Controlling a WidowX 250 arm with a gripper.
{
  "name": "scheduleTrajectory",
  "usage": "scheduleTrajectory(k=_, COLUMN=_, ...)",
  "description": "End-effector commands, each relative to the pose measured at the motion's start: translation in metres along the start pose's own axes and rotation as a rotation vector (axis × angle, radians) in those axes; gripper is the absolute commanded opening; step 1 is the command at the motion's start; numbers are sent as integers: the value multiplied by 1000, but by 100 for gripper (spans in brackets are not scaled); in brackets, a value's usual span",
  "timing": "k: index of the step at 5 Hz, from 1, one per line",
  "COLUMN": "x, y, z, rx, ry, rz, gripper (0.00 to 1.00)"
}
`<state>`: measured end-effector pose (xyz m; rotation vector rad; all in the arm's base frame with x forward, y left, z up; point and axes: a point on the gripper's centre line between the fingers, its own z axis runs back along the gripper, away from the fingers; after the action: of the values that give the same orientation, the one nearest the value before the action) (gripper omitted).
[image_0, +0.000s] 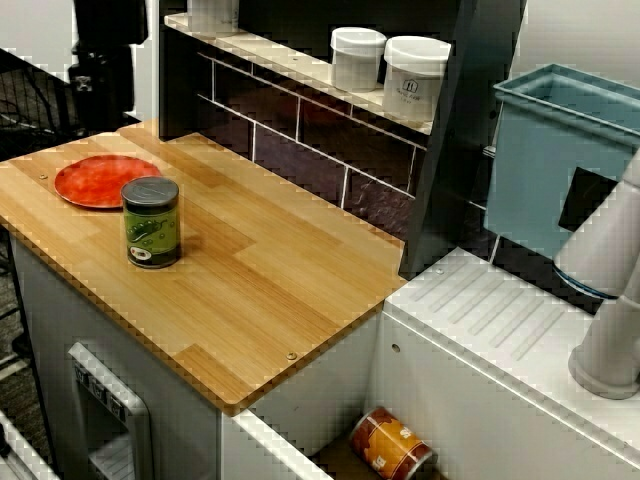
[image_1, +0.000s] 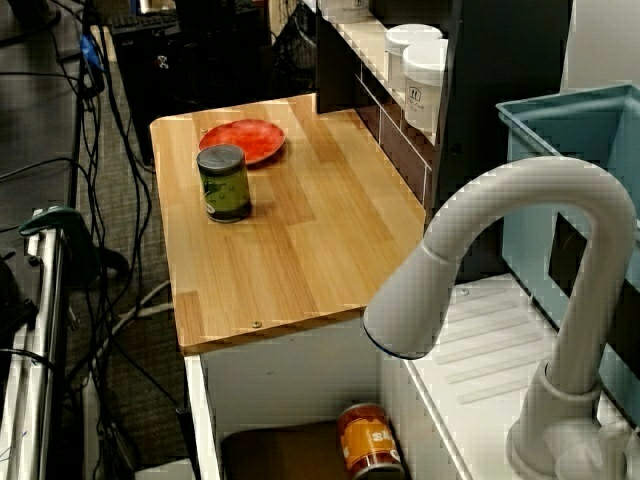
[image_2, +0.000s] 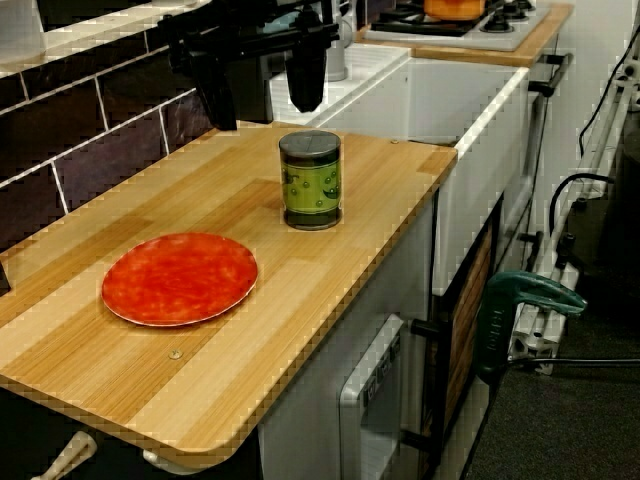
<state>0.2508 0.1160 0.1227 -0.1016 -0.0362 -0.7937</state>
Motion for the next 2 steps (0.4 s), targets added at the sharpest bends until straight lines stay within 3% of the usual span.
scheduleTrajectory(k=1, x=-10, y=-20, z=-4, rx=82, ry=157, rz=283, gripper=100)
scheduleTrajectory(k=2, x=-6, y=-29, z=-10, rx=114, ry=217, rz=313, gripper=100)
